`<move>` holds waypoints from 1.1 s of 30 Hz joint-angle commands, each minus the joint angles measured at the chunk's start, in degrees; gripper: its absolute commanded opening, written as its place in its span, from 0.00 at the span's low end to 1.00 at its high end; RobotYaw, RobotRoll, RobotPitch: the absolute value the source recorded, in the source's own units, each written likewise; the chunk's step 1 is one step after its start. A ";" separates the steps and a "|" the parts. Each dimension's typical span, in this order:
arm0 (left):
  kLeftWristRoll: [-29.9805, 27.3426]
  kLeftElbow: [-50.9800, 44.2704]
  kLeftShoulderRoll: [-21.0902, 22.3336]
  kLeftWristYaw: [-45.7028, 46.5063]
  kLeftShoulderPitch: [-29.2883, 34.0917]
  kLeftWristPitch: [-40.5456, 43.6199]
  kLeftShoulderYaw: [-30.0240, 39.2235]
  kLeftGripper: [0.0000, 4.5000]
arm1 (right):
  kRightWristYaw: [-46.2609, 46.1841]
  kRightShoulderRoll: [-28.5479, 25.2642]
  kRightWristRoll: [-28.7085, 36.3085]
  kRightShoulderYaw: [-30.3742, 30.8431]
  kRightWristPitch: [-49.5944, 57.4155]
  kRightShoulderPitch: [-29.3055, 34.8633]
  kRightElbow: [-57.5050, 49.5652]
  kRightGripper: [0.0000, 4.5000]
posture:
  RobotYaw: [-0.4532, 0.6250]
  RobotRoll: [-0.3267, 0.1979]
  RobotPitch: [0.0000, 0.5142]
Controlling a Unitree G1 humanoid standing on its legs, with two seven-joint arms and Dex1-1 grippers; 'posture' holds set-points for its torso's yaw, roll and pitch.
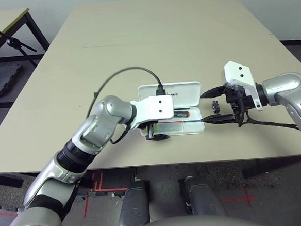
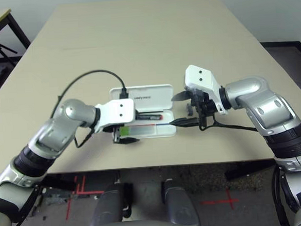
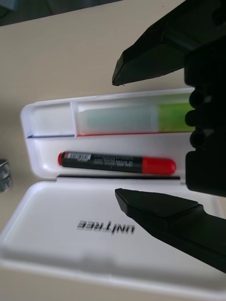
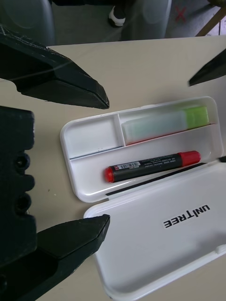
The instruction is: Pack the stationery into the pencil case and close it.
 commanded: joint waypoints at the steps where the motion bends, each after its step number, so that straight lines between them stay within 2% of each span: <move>1: -4.47 -3.42 3.07 -1.16 1.34 0.32 5.73 1.00 | 0.17 -1.70 0.71 -2.23 0.55 1.53 -0.30 1.00 | 0.46 0.62 0.17; 5: -8.15 -5.43 6.44 -1.63 2.62 0.64 10.02 1.00 | 0.42 -3.18 1.62 -3.32 2.15 2.93 -1.12 1.00 | 0.46 0.62 0.18; 10: -13.88 -7.33 6.46 -0.54 2.02 3.10 13.13 1.00 | -0.37 -4.57 3.09 -3.40 7.96 3.22 -2.83 1.00 | 0.47 0.62 0.18; 18: -14.93 -7.64 6.64 1.88 2.43 2.67 12.49 1.00 | -7.52 -7.40 8.00 -7.70 25.76 2.42 -12.74 1.00 | 0.46 0.62 0.21; 24: -14.57 -6.34 5.77 2.44 2.31 1.19 11.12 1.00 | -14.61 -8.85 8.30 -8.01 35.51 7.69 -17.48 1.00 | 0.43 0.62 0.22; 29: -14.49 -5.05 4.93 2.21 1.79 -0.10 10.19 1.00 | -20.06 -7.65 8.79 -10.29 39.08 10.55 -19.88 1.00 | 0.40 0.62 0.22; 33: -14.11 -3.86 4.38 1.84 1.29 -1.41 9.33 1.00 | -27.22 -4.03 6.66 -11.10 39.15 11.86 -18.61 1.00 | 0.40 0.62 0.22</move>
